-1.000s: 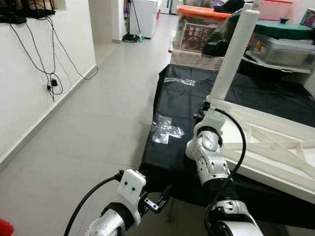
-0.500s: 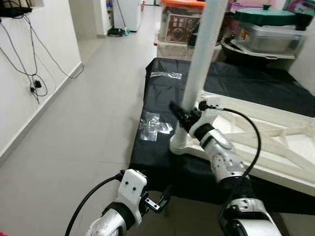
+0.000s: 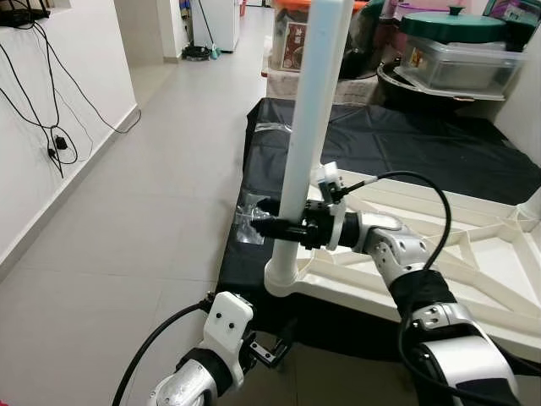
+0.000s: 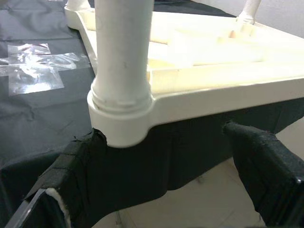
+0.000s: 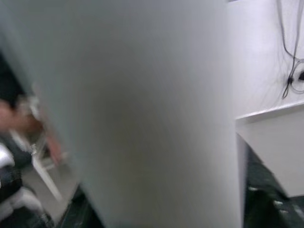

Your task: Building children table

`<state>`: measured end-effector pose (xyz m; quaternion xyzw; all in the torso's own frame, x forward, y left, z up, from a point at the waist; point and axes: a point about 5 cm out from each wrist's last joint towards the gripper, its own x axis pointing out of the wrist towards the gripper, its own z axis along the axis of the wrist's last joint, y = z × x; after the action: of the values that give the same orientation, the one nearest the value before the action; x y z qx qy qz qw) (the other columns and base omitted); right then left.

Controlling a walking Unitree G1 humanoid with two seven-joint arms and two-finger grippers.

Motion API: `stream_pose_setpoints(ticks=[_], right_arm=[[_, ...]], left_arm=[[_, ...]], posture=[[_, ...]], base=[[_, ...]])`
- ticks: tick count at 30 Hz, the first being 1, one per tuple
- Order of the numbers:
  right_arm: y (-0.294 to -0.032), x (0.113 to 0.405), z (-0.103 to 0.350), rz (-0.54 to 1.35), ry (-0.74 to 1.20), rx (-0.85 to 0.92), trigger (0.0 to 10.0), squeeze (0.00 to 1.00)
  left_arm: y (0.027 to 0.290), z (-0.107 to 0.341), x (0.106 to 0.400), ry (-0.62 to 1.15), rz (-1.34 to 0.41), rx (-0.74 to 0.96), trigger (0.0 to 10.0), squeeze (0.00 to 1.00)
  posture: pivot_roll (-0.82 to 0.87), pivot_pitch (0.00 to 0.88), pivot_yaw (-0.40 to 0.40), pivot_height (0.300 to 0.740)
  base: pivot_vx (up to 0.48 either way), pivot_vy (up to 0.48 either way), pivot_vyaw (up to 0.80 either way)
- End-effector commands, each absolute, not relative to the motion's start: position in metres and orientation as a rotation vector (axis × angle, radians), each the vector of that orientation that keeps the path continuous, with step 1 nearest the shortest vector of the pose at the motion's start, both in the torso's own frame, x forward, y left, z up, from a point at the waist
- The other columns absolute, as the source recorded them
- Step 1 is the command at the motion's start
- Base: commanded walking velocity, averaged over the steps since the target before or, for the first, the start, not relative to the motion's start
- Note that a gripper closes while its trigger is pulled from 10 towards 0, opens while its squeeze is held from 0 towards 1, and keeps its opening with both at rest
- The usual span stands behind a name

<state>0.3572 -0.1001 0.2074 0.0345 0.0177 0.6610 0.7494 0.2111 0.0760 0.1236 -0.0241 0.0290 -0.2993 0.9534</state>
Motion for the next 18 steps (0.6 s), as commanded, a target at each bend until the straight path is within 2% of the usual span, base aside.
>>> stream_pose_setpoints(ticks=[1, 6, 7, 9, 10, 13, 15, 17, 18], right_arm=[[-0.091, 0.354, 0.201, 1.505, 0.08, 0.074, 0.0, 0.0], [-0.086, 0.36, 0.195, 1.384, 0.072, 0.048, 0.0, 0.0], [-0.087, 0.367, 0.195, 1.265, 0.01, 0.024, 0.0, 0.0], [-0.09, 0.378, 0.195, 1.072, 0.013, 0.054, 0.0, 0.0], [-0.09, 0.378, 0.195, 1.072, 0.013, 0.054, 0.0, 0.0], [-0.112, 0.399, 0.195, 0.558, 0.006, 0.092, 0.0, 0.0], [-0.112, 0.399, 0.195, 0.558, 0.006, 0.092, 0.0, 0.0], [-0.149, 0.402, 0.187, 0.078, 0.012, 0.12, 0.0, 0.0], [-0.149, 0.402, 0.187, 0.078, 0.012, 0.12, 0.0, 0.0]], left_arm=[[0.076, 0.123, 0.209, 0.063, -0.607, -0.046, 10.0, 0.0], [0.076, 0.123, 0.209, 0.064, -0.607, -0.046, 10.0, 0.0], [0.076, 0.122, 0.209, 0.067, -0.608, -0.047, 10.0, 0.0], [0.075, 0.122, 0.209, 0.067, -0.61, -0.047, 10.0, 0.0], [0.075, 0.122, 0.209, 0.067, -0.61, -0.047, 10.0, 0.0], [0.074, 0.121, 0.209, 0.069, -0.614, -0.049, 10.0, 0.0], [0.074, 0.121, 0.209, 0.069, -0.614, -0.049, 10.0, 0.0], [0.074, 0.121, 0.209, 0.069, -0.616, -0.049, 10.0, 0.0], [0.074, 0.121, 0.209, 0.069, -0.616, -0.049, 10.0, 0.0]], posture=[[0.15, 0.079, -0.074, 0.74], [0.15, 0.079, -0.072, 0.74], [0.14, 0.075, -0.071, 0.74], [0.14, 0.071, -0.07, 0.74], [0.14, 0.071, -0.07, 0.74], [0.14, 0.067, -0.069, 0.74], [0.14, 0.067, -0.069, 0.74], [0.13, 0.066, -0.065, 0.74], [0.13, 0.066, -0.065, 0.74]], base=[[0.0, 0.0, 0.0], [0.0, 0.0, 0.0], [0.0, 0.0, 0.0], [0.0, 0.0, 0.0], [0.0, 0.0, 0.0], [0.0, 0.0, 0.0], [0.0, 0.0, 0.0], [0.0, 0.0, 0.0], [0.0, 0.0, 0.0]])
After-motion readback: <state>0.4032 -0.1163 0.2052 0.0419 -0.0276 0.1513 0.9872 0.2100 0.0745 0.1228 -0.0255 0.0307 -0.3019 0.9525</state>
